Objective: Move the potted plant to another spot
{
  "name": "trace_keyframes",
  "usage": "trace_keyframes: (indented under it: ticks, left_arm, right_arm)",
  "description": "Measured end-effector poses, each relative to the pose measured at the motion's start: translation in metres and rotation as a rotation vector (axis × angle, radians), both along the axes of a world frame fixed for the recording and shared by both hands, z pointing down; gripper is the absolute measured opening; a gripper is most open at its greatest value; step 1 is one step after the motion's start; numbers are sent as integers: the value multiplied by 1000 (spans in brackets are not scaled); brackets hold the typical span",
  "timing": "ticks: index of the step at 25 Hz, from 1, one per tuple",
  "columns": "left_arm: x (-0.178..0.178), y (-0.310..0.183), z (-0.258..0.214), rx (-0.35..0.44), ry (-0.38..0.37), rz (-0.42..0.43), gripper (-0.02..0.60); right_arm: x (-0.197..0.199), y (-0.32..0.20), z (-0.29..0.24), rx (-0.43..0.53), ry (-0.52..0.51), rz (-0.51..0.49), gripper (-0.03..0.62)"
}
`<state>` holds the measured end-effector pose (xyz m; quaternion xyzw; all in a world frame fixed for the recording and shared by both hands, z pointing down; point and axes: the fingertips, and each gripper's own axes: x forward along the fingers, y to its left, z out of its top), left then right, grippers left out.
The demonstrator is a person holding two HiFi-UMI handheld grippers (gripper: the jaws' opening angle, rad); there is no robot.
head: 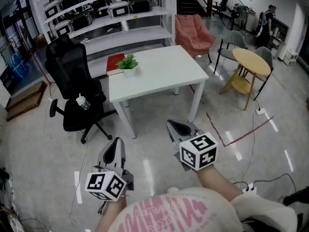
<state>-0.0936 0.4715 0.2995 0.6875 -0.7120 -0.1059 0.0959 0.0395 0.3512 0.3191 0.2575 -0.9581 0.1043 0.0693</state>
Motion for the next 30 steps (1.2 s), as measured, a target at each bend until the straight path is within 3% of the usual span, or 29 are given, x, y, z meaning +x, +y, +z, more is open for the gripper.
trace_keyframes:
  ticks: [10, 17, 23, 30]
  left_arm:
    - [5, -38, 2, 1, 24, -19, 3]
    - [7, -63, 6, 27, 14, -75, 3]
    - [4, -72, 34, -21, 73, -100, 2]
    - [-18, -110, 63, -49, 87, -71, 3]
  right_arm:
    - [5, -42, 6, -8, 19, -23, 6]
    - [9, -83, 14, -68, -31, -60, 8]
    - [11, -108, 41, -98, 40, -60, 8]
    - [-9, -139, 67, -100, 85, -36, 6]
